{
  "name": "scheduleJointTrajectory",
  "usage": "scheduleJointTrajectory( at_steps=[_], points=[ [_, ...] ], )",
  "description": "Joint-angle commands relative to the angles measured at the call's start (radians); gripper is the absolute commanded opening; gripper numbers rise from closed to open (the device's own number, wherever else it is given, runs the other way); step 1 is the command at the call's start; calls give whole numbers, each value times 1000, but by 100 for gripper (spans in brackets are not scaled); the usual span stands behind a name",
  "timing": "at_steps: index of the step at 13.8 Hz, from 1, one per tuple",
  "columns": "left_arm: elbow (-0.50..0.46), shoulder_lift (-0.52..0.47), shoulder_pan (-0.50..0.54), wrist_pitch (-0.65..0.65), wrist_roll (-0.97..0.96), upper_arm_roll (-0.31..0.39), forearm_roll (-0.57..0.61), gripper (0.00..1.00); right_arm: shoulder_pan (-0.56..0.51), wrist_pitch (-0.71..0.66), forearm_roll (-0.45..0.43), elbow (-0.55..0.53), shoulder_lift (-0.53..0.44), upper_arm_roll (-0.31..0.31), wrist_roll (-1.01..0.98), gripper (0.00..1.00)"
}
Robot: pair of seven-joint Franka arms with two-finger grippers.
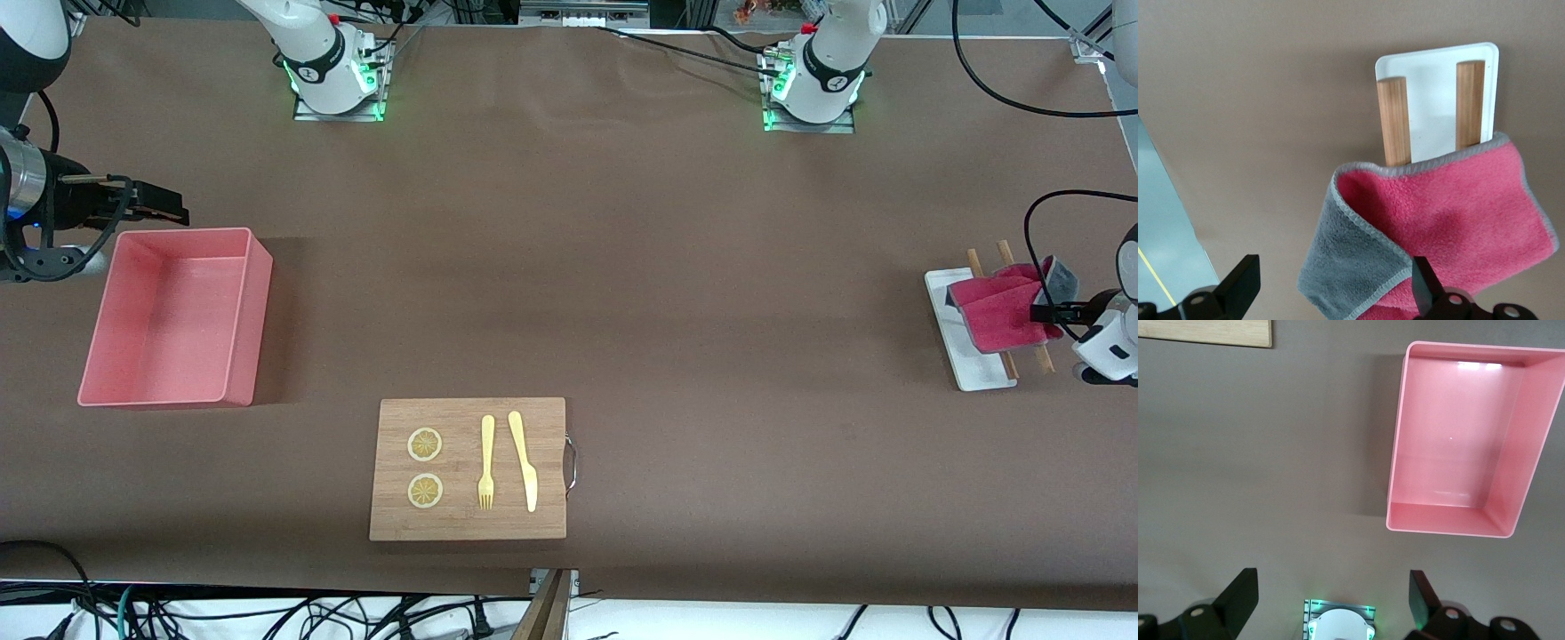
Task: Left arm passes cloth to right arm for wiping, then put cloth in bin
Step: 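Grasp the pink cloth with the left gripper while the right gripper advances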
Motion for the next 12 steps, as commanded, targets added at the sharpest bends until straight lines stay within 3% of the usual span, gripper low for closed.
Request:
scheduleJointTrajectory(
  at_steps=[1,5,12],
  points=[
    [18,2,-7,-28,7,-4,4,100,23,-8,15,-2,-8,3,21,100],
    [22,-2,-31,-30,7,-3,-43,100,33,-2,18,-2,-7,3,27,100],
    [18,4,1,-30,61,0,-39,100,81,-1,87,-2,-7,3,266,100]
  ],
)
